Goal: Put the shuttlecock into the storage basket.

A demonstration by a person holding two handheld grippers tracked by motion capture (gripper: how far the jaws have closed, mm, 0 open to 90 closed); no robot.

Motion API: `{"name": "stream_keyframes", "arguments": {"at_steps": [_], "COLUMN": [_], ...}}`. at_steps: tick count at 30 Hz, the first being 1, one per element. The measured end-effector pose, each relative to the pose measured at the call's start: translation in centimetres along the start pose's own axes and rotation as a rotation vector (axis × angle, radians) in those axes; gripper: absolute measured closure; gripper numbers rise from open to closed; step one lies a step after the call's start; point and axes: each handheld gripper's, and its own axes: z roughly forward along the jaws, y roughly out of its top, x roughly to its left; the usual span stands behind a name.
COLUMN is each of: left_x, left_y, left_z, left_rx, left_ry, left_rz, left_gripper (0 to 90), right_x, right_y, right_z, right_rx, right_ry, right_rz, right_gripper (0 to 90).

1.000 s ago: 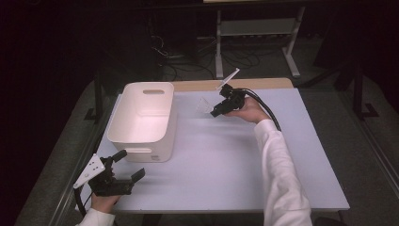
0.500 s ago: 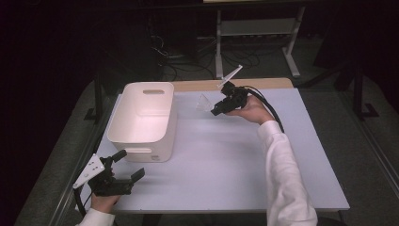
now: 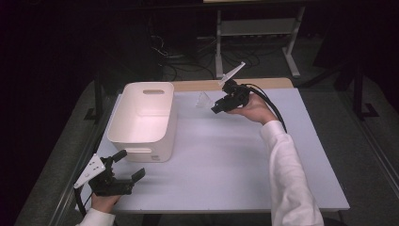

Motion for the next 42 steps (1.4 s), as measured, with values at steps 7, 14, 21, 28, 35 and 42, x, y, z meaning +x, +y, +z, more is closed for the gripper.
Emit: {"name": "stream_keyframes", "arguments": {"at_steps": [7, 14, 21, 28, 35, 42], "left_x": [0.0, -0.1, 0.0, -0.1, 0.0, 0.0], "left_y": [0.0, 0.0, 0.0, 0.0, 0.0, 0.0], "left_z": [0.0, 0.1, 0.0, 0.1, 0.1, 0.1], "left_rx": [0.001, -0.008, 0.000, -0.004, -0.008, -0.006], "left_ry": [0.000, -0.002, 0.001, -0.003, -0.004, -0.005], "left_rz": [-0.001, -0.008, -0.001, 0.002, -0.001, 0.005], "left_gripper": [0.0, 0.0, 0.0, 0.0, 0.0, 0.0], "right_x": [0.3, 1.2, 2.4, 4.0, 5.1, 6.0], "right_y": [0.3, 0.9, 1.5, 2.2, 2.8, 3.7], "right_z": [-0.7, -1.7, -2.1, -2.5, -2.4, -2.3], "right_rx": [-0.005, -0.024, -0.028, -0.041, -0.064, -0.094], "right_ry": [-0.011, -0.021, -0.017, -0.002, -0.005, 0.009], "right_rz": [0.015, 0.016, 0.019, 0.027, 0.022, 0.012], "right_gripper": [63.3, 63.3, 63.3, 63.3, 63.3, 63.2]}}
